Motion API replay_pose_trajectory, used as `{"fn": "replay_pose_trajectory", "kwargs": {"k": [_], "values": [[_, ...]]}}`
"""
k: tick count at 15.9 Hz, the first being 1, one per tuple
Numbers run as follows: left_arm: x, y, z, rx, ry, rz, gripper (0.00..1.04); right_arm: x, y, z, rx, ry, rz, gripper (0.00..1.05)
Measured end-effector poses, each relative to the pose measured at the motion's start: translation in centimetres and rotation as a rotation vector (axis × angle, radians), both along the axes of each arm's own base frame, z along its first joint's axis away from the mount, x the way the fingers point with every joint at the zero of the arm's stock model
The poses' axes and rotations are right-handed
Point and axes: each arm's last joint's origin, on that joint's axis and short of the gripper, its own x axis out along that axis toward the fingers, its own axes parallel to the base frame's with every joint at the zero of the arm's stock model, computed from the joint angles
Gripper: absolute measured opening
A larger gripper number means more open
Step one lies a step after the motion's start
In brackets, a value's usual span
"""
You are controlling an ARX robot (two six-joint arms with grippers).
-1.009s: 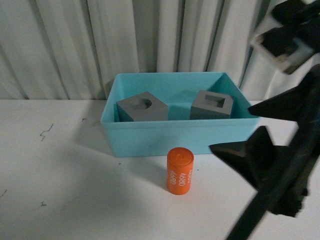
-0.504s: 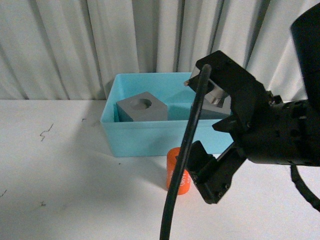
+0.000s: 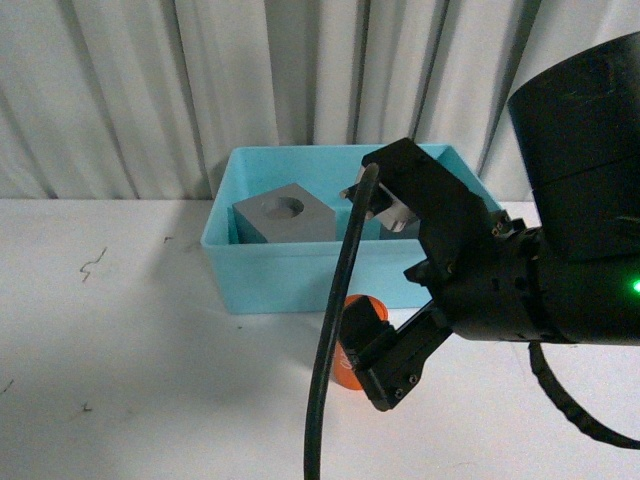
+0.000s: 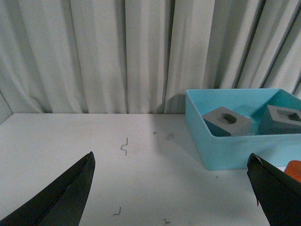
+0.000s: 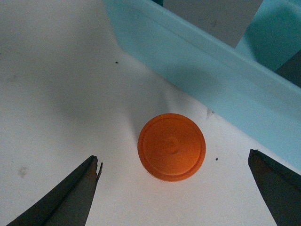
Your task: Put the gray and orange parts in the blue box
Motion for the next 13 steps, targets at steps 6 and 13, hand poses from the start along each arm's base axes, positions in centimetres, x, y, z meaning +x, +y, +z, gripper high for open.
{"fn": "replay_pose_trajectory", "kwargs": {"k": [6, 13], "values": [[0.0, 0.0, 0.0, 0.0, 0.0, 0.0, 0.98, 0.5, 2.1, -1.9, 0.039, 0.032, -0.054, 0.47], [0.0, 0.0, 0.0, 0.0, 0.0, 0.0, 0.98, 4.8, -3.3, 12.0, 0.299, -0.344, -0.237, 0.47]]}}
